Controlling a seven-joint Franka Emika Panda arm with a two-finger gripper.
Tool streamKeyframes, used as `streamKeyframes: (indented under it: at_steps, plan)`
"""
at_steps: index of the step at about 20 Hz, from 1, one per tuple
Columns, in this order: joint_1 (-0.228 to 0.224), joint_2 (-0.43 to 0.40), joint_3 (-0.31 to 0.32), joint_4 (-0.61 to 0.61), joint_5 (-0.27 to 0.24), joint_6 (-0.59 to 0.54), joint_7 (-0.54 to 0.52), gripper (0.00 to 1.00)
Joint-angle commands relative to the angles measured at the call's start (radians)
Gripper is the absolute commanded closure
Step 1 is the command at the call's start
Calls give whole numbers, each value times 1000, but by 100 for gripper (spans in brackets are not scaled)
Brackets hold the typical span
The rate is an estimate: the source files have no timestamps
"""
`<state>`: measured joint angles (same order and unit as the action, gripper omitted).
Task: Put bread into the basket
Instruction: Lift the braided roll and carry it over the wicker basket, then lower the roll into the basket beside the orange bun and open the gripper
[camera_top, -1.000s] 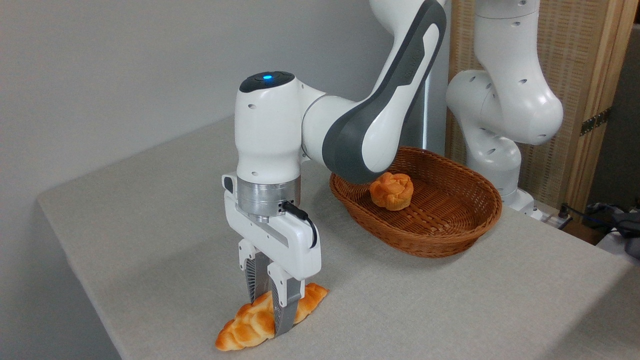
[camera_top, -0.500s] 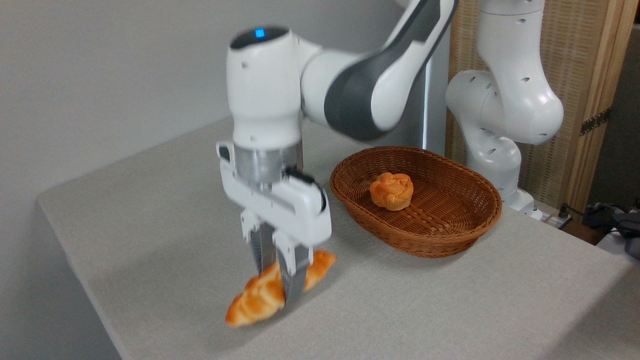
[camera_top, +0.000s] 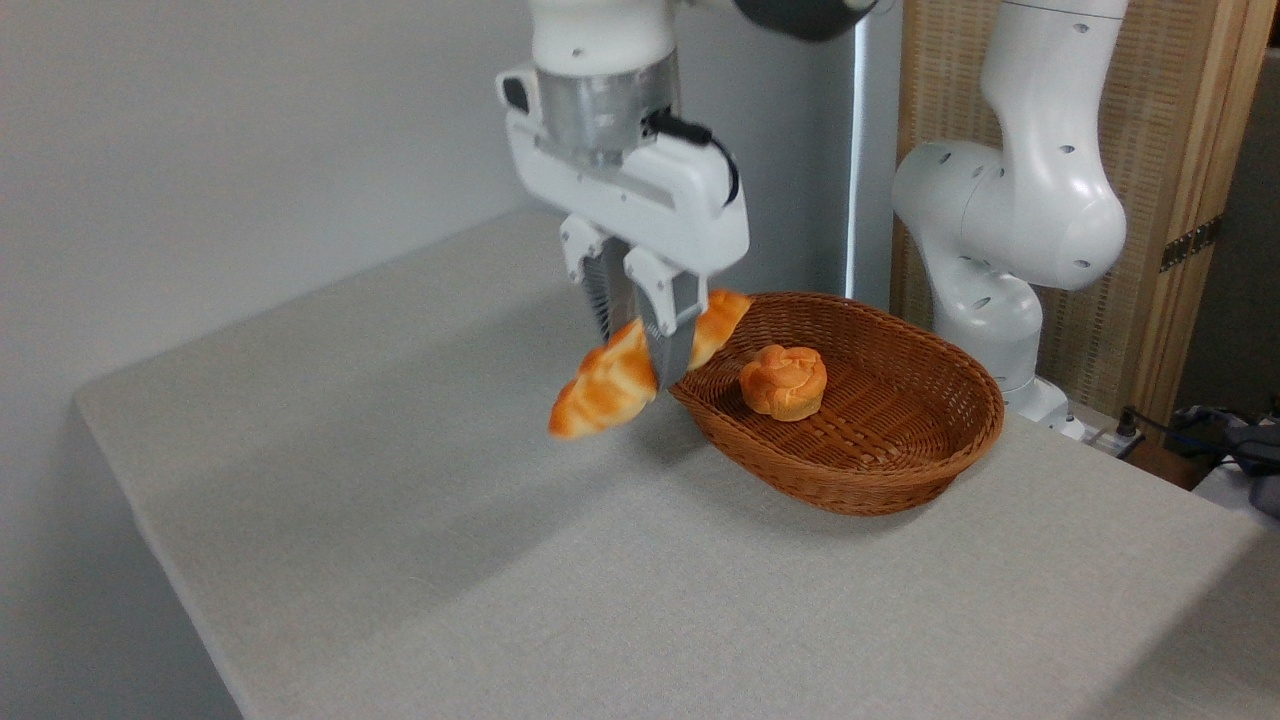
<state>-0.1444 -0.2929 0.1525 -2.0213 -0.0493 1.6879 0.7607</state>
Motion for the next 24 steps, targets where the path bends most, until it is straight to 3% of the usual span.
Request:
streamKeyframes:
  at_steps: [1,6,9,16,20,24]
  plan:
    - [-30,-141,19,-115,-15,-40,69,56]
    - [-30,-301,25,-287,8,-40,152,55]
    - [-33,-380,41,-379,87,-40,170,55]
    - [-40,-396,64,-477,160,-70,239,54]
    - [-40,-391,64,-501,180,-70,239,47]
    - [-40,-388,64,-510,180,-70,239,17]
